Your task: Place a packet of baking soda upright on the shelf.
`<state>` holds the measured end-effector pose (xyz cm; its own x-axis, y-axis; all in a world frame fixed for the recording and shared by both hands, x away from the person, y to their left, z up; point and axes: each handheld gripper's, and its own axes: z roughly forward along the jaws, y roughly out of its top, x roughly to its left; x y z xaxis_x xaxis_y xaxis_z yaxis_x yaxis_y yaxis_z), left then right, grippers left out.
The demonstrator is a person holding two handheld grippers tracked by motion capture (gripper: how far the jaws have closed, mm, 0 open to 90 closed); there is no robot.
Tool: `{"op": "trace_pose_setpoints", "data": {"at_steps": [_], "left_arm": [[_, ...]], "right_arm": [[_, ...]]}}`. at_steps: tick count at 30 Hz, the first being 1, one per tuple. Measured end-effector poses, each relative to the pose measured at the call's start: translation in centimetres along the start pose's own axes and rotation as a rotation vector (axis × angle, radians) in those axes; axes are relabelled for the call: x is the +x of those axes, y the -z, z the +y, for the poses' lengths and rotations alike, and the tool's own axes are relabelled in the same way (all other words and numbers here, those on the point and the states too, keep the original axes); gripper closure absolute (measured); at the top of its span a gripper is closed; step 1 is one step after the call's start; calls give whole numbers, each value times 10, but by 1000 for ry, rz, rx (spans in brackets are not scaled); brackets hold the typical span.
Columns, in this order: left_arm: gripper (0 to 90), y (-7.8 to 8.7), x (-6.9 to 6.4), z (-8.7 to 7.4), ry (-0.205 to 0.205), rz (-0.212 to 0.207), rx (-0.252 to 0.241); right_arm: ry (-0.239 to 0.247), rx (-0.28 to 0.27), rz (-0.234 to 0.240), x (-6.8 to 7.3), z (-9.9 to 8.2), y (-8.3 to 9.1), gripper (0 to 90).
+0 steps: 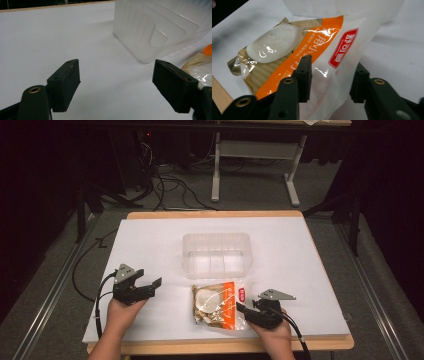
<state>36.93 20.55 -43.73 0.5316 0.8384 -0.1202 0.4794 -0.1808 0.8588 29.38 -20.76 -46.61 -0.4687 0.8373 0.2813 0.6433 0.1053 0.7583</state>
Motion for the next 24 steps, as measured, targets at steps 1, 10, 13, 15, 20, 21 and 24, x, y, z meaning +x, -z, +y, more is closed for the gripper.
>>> {"op": "trace_pose_setpoints", "data": {"at_steps": [1, 10, 13, 15, 20, 21, 24], "left_arm": [[226, 0, 0, 0, 0, 0, 0], [226, 0, 0, 0, -3, 4, 3], [226, 1, -1, 0, -5, 4, 0], [226, 1, 0, 0, -6, 6, 0], [226, 1, 1, 0, -1, 9, 0], [226, 1, 1, 0, -1, 10, 1], [226, 1, 1, 0, 0, 10, 2]], "right_arm": [[0, 0, 0, 0, 0, 0, 616], [33, -57, 19, -1, 7, 6, 900], [69, -85, 34, 3, 13, 10, 900], [81, -108, 45, 6, 18, 13, 900], [158, -180, 65, 19, 36, 27, 900], [164, -190, 68, 21, 38, 28, 900], [191, -227, 77, 26, 47, 33, 900]]}}
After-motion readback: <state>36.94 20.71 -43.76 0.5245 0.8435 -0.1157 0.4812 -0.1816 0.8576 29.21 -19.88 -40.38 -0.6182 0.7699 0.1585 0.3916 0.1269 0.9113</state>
